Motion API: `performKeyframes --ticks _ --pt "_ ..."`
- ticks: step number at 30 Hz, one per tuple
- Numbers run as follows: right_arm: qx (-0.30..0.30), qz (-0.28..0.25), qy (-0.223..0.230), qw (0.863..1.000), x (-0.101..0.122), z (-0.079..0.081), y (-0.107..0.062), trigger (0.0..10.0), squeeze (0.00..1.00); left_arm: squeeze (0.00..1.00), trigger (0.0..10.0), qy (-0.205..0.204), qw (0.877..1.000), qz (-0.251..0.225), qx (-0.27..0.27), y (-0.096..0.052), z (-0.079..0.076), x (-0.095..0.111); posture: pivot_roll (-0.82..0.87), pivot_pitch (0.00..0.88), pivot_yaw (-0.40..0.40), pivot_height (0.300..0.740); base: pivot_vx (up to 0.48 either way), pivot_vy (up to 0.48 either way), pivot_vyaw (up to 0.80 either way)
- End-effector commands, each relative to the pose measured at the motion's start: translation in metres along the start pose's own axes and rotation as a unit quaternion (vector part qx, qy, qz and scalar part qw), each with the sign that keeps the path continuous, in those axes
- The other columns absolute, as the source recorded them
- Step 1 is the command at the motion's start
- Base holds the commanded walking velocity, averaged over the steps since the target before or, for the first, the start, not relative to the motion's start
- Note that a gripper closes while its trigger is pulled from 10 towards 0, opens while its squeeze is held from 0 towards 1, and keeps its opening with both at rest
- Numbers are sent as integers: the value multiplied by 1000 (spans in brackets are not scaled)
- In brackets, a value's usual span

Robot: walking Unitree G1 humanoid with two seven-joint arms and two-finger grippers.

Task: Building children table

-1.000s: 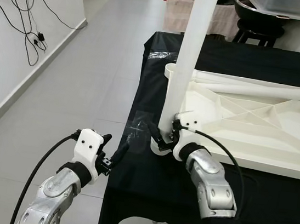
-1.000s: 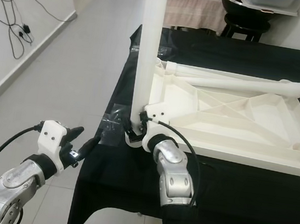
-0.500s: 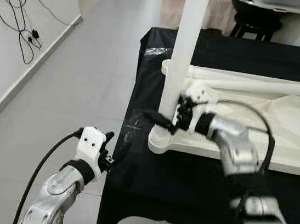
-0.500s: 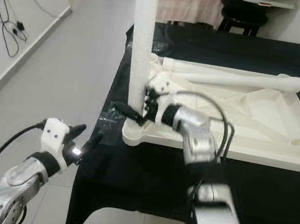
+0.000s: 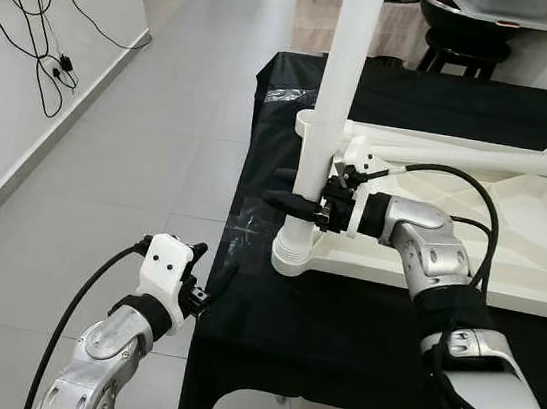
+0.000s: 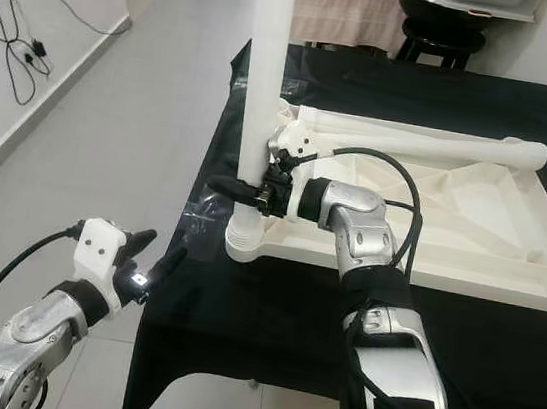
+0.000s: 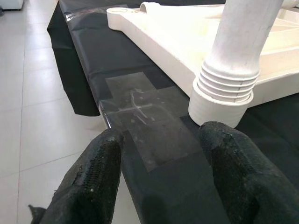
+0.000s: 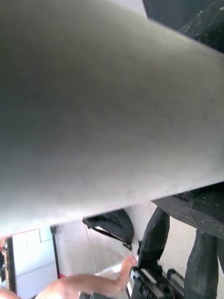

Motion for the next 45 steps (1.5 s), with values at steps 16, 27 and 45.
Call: performKeyframes --ticks 16,27,45 --pt "-395 11 72 916 -77 2 -32 0 0 0 10000 5 1000 3 -7 -2 4 0 -74 165 28 740 0 0 0" --pt "-408 -27 79 909 -48 -6 -27 10000 1000 0 10000 4 1000 -2 0 0 4 1 -85 152 8 740 0 0 0" --pt "-319 -74 81 941 -46 26 -69 10000 1000 0 10000 4 1000 2 -9 0 3 -2 -138 129 10 740 0 0 0"
Point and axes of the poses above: a point about 5 cm out from each wrist's last joint towards the gripper, its own y axis pointing out of the wrist towards the gripper, its own x axis along the axis of the wrist's last joint, z = x × y, the point moved 6 cm from there along y, pointing out of the wrist towards the gripper, and after that the axes turned 9 degrees about y, right-handed, at the moved point
